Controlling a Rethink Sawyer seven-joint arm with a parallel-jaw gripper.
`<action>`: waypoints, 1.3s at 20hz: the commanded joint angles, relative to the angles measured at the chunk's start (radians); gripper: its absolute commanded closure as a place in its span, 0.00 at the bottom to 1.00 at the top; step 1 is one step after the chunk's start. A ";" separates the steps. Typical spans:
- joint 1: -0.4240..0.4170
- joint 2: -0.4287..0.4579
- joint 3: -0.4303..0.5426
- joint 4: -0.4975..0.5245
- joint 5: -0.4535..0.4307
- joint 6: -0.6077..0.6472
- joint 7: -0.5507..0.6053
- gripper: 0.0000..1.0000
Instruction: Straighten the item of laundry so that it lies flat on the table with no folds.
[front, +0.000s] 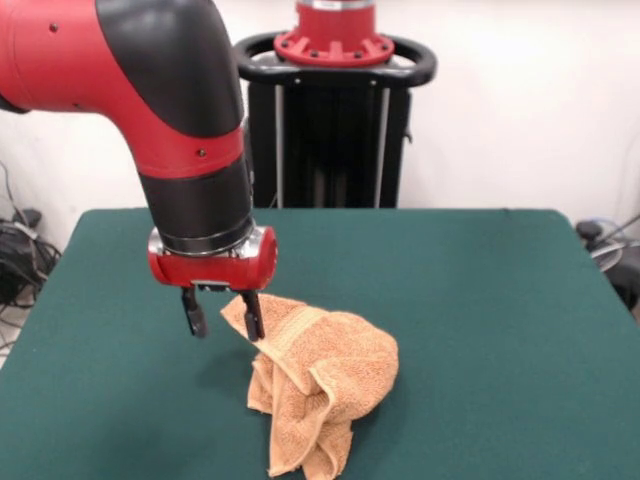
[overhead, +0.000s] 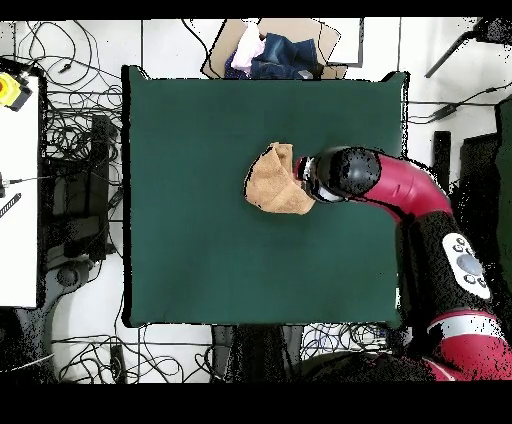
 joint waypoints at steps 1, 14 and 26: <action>0.017 0.011 0.065 -0.026 -0.031 0.049 -0.073 0.00; 0.029 0.038 0.042 -0.048 -0.024 0.151 -0.064 0.00; 0.041 0.023 0.032 -0.038 -0.030 0.216 -0.049 0.00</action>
